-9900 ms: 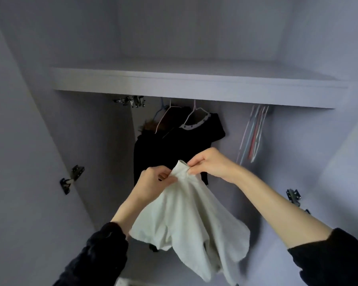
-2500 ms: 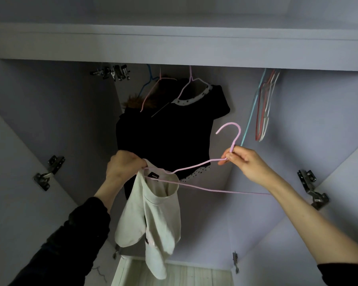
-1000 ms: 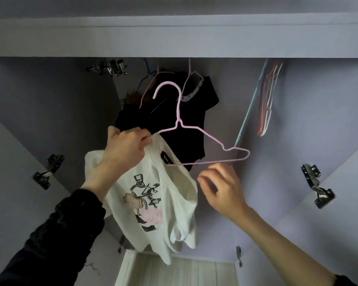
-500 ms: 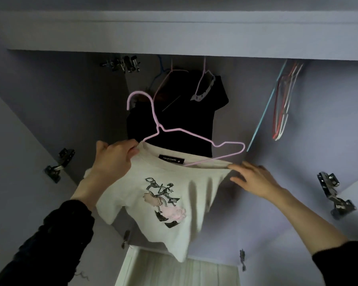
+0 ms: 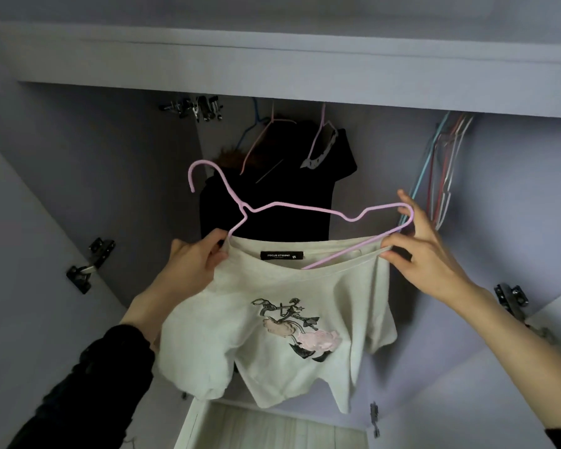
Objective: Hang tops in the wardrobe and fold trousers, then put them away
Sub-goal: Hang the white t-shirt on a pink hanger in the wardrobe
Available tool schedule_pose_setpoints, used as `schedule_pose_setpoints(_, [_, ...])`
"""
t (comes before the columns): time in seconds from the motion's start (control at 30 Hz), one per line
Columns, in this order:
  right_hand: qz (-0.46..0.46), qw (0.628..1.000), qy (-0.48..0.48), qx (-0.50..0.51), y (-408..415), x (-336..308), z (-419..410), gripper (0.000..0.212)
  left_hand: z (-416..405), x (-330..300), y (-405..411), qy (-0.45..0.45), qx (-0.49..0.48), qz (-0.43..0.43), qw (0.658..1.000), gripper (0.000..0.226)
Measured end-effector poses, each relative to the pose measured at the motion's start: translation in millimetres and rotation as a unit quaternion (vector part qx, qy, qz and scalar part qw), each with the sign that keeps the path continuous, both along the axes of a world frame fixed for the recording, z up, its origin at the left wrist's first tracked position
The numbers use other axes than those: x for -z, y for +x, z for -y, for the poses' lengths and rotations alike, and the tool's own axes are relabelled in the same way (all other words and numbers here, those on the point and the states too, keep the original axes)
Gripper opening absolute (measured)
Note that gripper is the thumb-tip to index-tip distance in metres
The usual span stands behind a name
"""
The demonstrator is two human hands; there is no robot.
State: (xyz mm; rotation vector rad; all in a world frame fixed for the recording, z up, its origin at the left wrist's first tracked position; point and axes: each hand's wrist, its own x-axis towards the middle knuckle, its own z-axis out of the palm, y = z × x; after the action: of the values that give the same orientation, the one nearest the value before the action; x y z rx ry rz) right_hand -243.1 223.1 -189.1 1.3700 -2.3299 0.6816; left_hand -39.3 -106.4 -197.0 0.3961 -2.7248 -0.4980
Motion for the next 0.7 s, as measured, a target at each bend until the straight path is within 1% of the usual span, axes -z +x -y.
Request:
schedule_pose_setpoints(0.1, [-0.021, 1.000, -0.015, -0.011, 0, -9, 2, 0.010, 1, 8, -1, 0.003, -0.008, 0.011, 1.000, 0.014])
schedule_pose_setpoints(0.27, [-0.054, 0.998, 0.003, -0.006, 3, -15, 9, 0.011, 0, 9, -5, -0.025, -0.052, 0.015, 0.998, 0.018])
schedule_pose_setpoints(0.4, [-0.034, 0.999, 0.015, -0.005, 6, -12, 12, 0.010, 1, 4, -5, -0.045, -0.071, 0.016, 0.996, 0.020])
schedule_pose_setpoints(0.47, [-0.017, 1.000, 0.008, 0.000, 8, -10, 11, 0.007, 0, 3, -4, -0.023, -0.069, 0.024, 0.997, 0.019])
schedule_pose_setpoints(0.53, [-0.013, 1.000, -0.002, 0.003, 10, -11, 13, 0.006, -2, 3, -3, 0.024, -0.066, 0.021, 0.997, 0.017])
schedule_pose_setpoints(0.7, [-0.009, 0.999, -0.017, -0.046, 14, -13, 17, 0.010, -4, -5, 1, 0.131, -0.079, -0.032, 0.988, 0.022])
